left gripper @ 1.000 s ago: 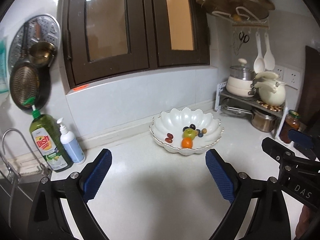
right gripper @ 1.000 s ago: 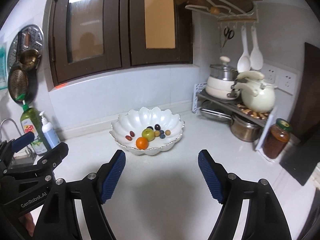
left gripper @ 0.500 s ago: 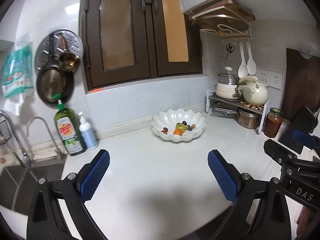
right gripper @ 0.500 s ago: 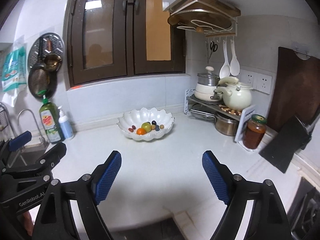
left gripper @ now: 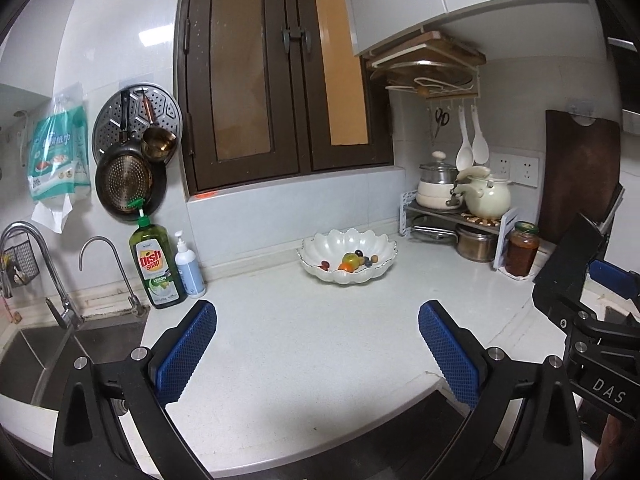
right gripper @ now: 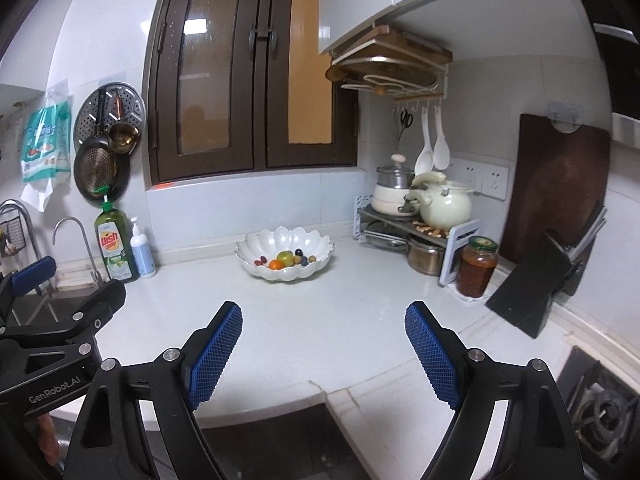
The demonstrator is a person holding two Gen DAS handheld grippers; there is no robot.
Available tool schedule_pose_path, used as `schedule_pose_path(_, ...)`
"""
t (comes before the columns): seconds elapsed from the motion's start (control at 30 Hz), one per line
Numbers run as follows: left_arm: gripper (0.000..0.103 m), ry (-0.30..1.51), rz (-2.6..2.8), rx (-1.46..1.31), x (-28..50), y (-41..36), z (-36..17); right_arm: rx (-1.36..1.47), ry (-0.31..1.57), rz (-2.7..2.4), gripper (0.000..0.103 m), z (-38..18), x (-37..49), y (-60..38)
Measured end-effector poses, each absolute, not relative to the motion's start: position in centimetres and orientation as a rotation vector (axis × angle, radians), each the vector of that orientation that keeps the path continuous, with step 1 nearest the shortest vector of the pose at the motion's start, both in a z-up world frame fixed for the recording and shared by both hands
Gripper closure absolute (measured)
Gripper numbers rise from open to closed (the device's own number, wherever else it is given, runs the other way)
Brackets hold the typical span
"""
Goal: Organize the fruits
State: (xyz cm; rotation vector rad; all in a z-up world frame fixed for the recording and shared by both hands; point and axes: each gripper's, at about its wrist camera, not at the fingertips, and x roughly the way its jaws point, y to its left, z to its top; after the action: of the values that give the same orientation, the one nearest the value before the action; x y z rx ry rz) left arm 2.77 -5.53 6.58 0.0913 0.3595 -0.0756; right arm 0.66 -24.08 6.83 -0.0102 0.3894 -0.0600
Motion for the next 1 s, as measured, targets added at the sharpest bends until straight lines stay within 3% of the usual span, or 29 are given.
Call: schedule_pose_path(1.0,0.0,0.314,-0.109,0.118,-2.9,-2.9,7.1,-0.01,0.356,-0.106,0.018,7.5,-6.1,-21.7)
